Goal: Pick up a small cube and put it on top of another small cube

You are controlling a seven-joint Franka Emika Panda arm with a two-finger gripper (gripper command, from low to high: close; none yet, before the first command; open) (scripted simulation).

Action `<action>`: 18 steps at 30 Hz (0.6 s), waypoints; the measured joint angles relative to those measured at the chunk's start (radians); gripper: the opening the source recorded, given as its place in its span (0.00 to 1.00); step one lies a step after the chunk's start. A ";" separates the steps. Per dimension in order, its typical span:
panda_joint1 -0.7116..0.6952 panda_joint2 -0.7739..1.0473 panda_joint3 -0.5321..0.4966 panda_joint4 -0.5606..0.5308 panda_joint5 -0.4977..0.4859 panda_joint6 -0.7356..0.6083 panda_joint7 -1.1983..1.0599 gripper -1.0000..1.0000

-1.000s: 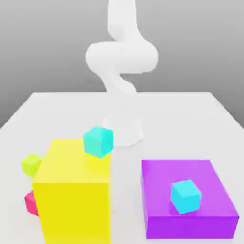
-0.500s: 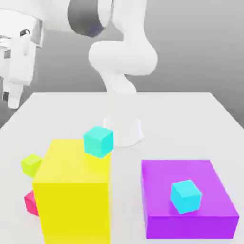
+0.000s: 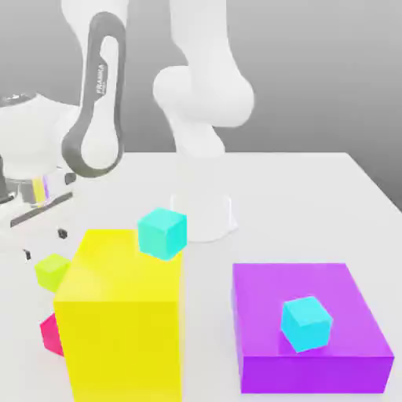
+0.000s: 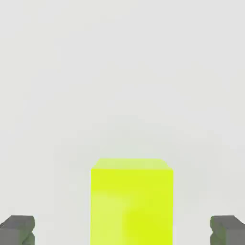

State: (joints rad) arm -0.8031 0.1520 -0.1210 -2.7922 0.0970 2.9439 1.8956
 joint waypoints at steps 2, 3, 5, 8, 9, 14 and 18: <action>-0.036 0.072 0.043 0.013 0.028 0.059 -0.020 0.50; -0.053 0.108 0.063 0.019 0.038 0.088 -0.028 0.50; -0.064 0.130 0.074 0.023 0.044 0.107 -0.033 0.00; -0.064 0.130 0.074 0.023 0.043 0.108 -0.032 0.00; -0.064 0.131 0.074 0.023 0.042 0.109 -0.032 0.00; -0.041 0.041 0.042 0.006 0.003 0.036 -0.001 0.00; -0.030 -0.095 0.017 -0.012 -0.064 -0.074 0.045 0.00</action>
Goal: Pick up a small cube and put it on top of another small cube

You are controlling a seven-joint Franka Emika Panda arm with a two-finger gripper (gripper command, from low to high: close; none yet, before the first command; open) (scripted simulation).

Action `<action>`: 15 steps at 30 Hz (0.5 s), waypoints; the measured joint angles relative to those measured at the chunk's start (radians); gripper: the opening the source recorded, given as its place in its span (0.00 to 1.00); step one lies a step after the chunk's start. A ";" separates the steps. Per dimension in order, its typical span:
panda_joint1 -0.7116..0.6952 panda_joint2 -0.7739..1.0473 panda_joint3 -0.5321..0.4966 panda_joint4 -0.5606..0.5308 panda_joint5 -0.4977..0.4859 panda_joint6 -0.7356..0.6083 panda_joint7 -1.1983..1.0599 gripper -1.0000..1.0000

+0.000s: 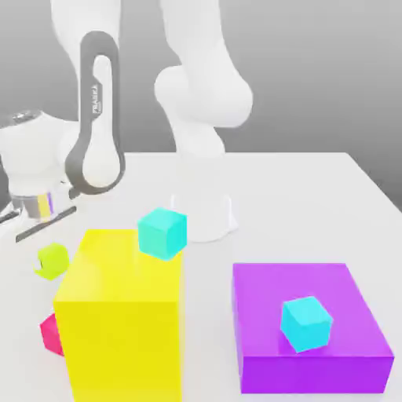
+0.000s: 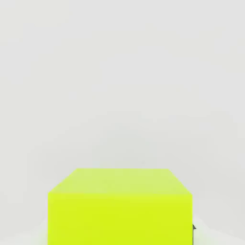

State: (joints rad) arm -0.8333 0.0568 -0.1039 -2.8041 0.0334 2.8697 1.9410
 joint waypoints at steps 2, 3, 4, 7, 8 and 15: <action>0.033 -0.035 0.021 0.046 0.039 -0.033 -0.042 0.00; 0.050 -0.048 0.036 0.077 0.071 -0.048 -0.073 0.00; 0.073 -0.060 0.045 0.110 0.106 -0.061 -0.107 0.00; 0.156 -0.094 0.079 0.213 0.221 -0.101 -0.218 0.00; 0.200 -0.103 0.098 0.240 0.242 -0.121 -0.241 0.00; 0.504 -0.148 0.253 0.353 0.245 -0.287 -0.291 0.00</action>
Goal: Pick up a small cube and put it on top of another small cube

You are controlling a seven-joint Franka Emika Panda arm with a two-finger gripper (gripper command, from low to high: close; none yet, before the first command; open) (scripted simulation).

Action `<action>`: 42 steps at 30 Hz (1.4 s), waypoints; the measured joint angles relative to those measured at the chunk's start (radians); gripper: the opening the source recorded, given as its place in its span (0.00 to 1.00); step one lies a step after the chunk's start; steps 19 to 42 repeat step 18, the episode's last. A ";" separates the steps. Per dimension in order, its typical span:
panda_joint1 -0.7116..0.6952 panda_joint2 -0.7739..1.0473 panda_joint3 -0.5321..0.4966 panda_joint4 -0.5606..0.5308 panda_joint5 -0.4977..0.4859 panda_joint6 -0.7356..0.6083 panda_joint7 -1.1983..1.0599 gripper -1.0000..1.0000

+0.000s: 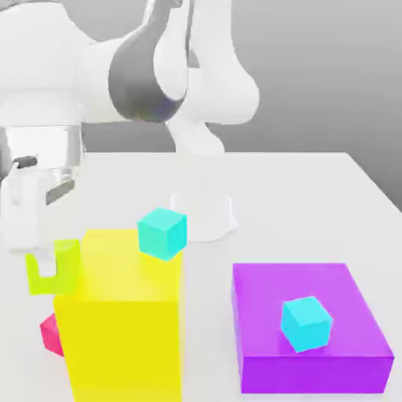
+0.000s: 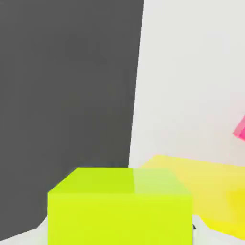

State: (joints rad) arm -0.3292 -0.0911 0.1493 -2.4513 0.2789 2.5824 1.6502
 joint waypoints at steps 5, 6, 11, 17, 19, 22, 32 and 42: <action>0.160 -0.010 0.121 0.020 -0.081 -0.110 0.041 0.00; 0.188 -0.010 0.146 0.019 -0.104 -0.131 0.055 0.00; 0.276 0.022 0.230 -0.010 -0.230 -0.174 0.144 0.00; 0.274 0.130 0.230 -0.042 -0.306 -0.052 0.199 1.00; 0.274 0.130 0.230 -0.042 -0.306 -0.052 0.199 1.00; 0.274 0.130 0.230 -0.042 -0.306 -0.052 0.199 1.00; 0.274 0.130 0.230 -0.042 -0.306 -0.052 0.199 1.00; 0.274 0.130 0.230 -0.042 -0.306 -0.052 0.199 1.00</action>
